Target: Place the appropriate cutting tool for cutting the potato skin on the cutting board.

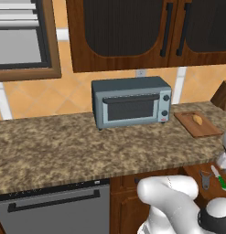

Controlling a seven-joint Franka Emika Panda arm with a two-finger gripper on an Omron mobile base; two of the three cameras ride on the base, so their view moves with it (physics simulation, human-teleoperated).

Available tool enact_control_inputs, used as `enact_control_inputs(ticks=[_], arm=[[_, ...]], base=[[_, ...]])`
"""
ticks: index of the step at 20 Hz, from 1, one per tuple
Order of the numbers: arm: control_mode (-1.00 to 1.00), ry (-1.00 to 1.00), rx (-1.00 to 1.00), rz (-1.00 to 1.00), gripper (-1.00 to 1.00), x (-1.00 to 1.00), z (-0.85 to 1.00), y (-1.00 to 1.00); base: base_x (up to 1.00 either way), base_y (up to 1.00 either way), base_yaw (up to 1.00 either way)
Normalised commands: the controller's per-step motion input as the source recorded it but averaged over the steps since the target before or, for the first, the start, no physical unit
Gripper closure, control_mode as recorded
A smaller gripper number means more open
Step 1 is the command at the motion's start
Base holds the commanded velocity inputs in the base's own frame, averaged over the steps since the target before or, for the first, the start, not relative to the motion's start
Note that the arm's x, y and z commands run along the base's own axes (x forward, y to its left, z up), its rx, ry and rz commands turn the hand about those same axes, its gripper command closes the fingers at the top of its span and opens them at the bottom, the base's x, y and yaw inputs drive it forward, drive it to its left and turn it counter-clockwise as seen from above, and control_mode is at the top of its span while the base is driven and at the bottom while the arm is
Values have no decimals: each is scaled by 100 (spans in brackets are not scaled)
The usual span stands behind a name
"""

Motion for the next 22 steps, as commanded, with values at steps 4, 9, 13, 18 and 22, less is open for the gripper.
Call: enact_control_inputs(ticks=[4, 9, 13, 18, 22], arm=[[-100, 10, 8, 1, -100, 0, -87, -14], [-100, 15, 4, 2, -100, 0, -66, -9], [-100, 18, 0, 5, -100, 0, -54, -1], [-100, 24, 0, 5, -100, -11, -36, 0], [-100, 21, 0, 1, -100, -72, 4, 0]], base=[[0, 0, 0], [0, 0, 0], [0, 0, 0], [0, 0, 0], [0, 0, 0]])
